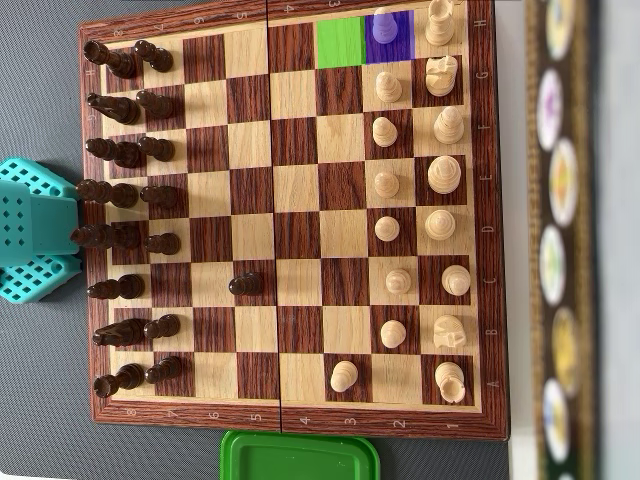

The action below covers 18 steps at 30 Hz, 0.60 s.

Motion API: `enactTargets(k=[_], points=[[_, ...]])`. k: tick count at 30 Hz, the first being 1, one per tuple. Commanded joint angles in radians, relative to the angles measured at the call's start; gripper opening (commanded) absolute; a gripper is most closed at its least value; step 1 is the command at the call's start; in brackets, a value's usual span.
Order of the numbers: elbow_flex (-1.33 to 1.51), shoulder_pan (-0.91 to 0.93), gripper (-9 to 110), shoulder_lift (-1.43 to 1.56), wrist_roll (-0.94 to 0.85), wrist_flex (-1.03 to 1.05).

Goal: Play chess

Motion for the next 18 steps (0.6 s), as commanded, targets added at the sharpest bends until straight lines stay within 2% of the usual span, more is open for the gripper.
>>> enactTargets(k=[1, 5, 8, 18], points=[[0.020, -0.008, 16, -0.012, -0.002, 0.002], [0.017, -0.008, 16, -0.012, 0.000, 0.023], [0.003, -0.008, 16, -0.011, 0.006, 0.123], [-0.239, 0.003, 16, -0.011, -0.002, 0.723]])
